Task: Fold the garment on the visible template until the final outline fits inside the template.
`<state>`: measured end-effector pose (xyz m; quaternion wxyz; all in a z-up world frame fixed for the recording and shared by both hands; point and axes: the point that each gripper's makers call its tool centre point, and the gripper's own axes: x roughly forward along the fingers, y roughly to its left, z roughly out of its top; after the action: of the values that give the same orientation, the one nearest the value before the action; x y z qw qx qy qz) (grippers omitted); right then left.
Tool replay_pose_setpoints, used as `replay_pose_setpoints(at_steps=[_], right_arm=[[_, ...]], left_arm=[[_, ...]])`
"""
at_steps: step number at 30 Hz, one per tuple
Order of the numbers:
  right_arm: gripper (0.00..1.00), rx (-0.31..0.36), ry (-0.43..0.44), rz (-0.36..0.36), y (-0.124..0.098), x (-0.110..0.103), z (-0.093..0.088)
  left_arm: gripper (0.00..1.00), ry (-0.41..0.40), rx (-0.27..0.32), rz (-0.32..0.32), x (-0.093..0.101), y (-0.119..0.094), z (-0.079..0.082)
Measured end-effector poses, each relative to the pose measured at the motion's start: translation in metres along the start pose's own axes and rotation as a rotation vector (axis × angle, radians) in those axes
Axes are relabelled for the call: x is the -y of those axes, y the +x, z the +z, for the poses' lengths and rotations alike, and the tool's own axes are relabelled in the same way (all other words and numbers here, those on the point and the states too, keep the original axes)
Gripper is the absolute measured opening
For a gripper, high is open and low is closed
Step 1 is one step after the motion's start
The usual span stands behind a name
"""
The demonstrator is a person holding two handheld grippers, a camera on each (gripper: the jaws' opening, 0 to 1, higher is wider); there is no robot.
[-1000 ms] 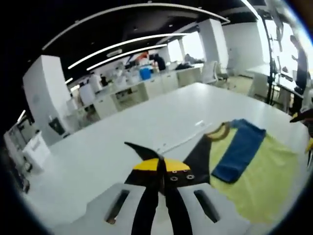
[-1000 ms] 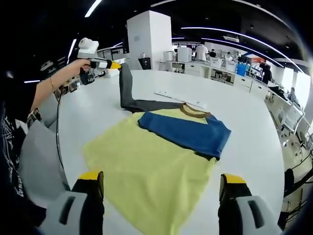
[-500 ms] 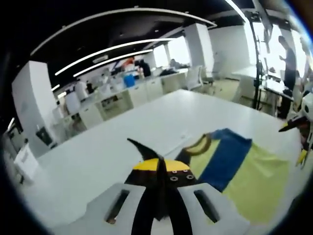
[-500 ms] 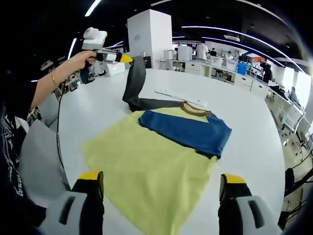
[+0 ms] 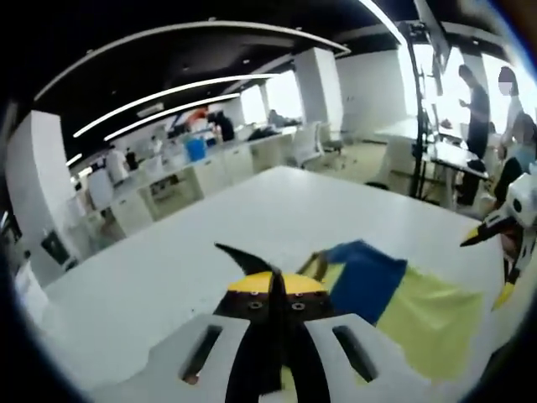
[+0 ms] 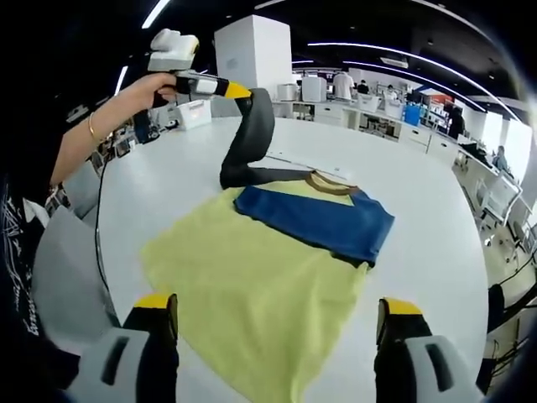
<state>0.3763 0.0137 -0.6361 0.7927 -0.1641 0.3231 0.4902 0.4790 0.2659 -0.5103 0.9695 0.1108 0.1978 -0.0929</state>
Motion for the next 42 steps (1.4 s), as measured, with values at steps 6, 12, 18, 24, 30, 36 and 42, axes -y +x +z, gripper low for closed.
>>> replay_pose_setpoints(at_steps=[6, 12, 18, 24, 30, 36, 42], right_arm=[[0.99, -0.003, 0.011, -0.001, 0.000, 0.001, -0.003], [0.99, -0.010, 0.022, -0.009, -0.001, 0.005, -0.008], [0.99, -0.015, 0.032, -0.010, 0.000, 0.005, -0.010], [0.99, -0.020, 0.035, -0.006, 0.003, 0.004, -0.013], [0.99, -0.025, 0.041, -0.011, 0.001, 0.006, -0.017], [0.99, -0.034, 0.053, -0.021, -0.001, 0.010, -0.024], [0.99, -0.045, 0.062, -0.025, -0.001, 0.013, -0.030]], left_arm=[[0.00, -0.003, 0.002, -0.037, 0.027, 0.016, 0.004], [0.00, -0.010, -0.002, -0.062, 0.047, 0.029, 0.002], [0.00, -0.039, -0.008, -0.085, 0.063, 0.042, -0.001], [0.00, -0.026, -0.020, -0.125, 0.089, 0.058, -0.006], [0.00, -0.025, -0.024, -0.151, 0.109, 0.068, -0.011], [0.00, 0.004, -0.030, -0.192, 0.136, 0.081, -0.021], [0.00, 0.011, -0.059, -0.212, 0.155, 0.094, -0.039]])
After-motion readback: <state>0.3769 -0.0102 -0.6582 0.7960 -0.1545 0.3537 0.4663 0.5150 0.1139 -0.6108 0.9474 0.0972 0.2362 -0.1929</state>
